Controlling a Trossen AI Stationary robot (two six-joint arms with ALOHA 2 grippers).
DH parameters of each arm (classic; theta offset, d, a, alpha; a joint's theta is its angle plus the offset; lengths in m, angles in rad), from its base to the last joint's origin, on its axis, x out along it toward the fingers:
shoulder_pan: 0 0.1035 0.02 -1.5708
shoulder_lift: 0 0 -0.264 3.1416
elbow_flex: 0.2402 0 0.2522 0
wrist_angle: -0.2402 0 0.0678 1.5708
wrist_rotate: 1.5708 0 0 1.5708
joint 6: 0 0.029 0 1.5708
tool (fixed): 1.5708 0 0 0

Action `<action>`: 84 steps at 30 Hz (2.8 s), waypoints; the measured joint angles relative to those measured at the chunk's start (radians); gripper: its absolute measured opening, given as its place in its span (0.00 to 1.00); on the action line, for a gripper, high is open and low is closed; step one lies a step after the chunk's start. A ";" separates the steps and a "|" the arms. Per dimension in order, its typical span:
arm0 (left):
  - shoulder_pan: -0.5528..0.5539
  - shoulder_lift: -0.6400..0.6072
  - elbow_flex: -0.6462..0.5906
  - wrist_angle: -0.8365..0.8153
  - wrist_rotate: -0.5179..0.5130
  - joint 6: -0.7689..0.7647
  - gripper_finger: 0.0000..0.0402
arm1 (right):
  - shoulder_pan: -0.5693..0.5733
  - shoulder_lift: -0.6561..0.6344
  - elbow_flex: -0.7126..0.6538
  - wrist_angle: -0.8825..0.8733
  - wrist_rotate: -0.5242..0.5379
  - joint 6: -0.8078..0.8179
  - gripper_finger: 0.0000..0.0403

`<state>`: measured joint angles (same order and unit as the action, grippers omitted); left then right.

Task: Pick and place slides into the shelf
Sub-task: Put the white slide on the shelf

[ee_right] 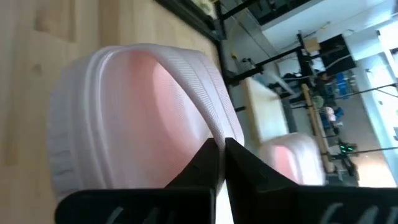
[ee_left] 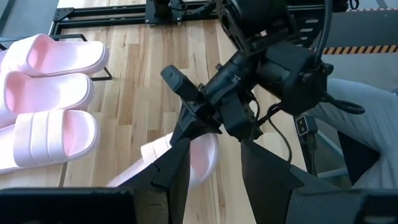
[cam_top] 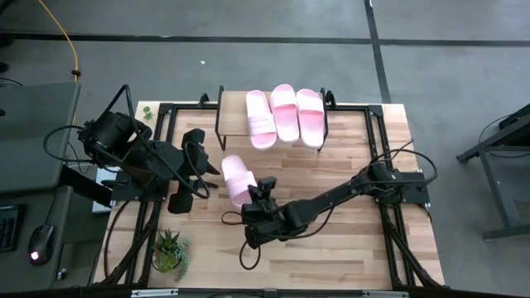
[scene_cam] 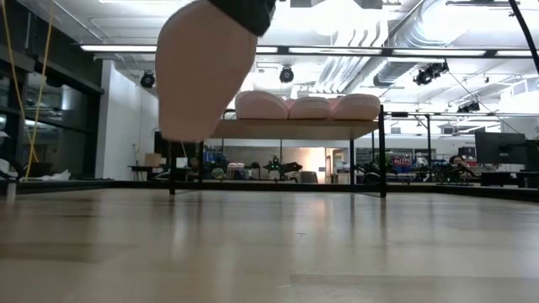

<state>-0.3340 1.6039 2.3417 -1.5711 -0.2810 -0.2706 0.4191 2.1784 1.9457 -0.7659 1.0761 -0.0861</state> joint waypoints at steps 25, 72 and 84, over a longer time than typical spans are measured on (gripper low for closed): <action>0.000 0.000 0.000 0.000 0.000 0.014 0.32 | -0.161 -0.001 0.149 -0.130 0.098 -0.105 0.00; 0.000 0.000 0.000 0.000 0.000 0.039 0.32 | -0.472 -0.001 0.148 0.164 -0.099 -0.393 0.00; 0.000 0.000 0.000 0.000 0.000 0.039 0.32 | -0.465 0.001 0.148 0.179 0.004 -0.471 0.00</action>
<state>-0.3340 1.6039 2.3419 -1.5709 -0.2813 -0.2321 -0.0462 2.1796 2.0933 -0.5871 1.0801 -0.5566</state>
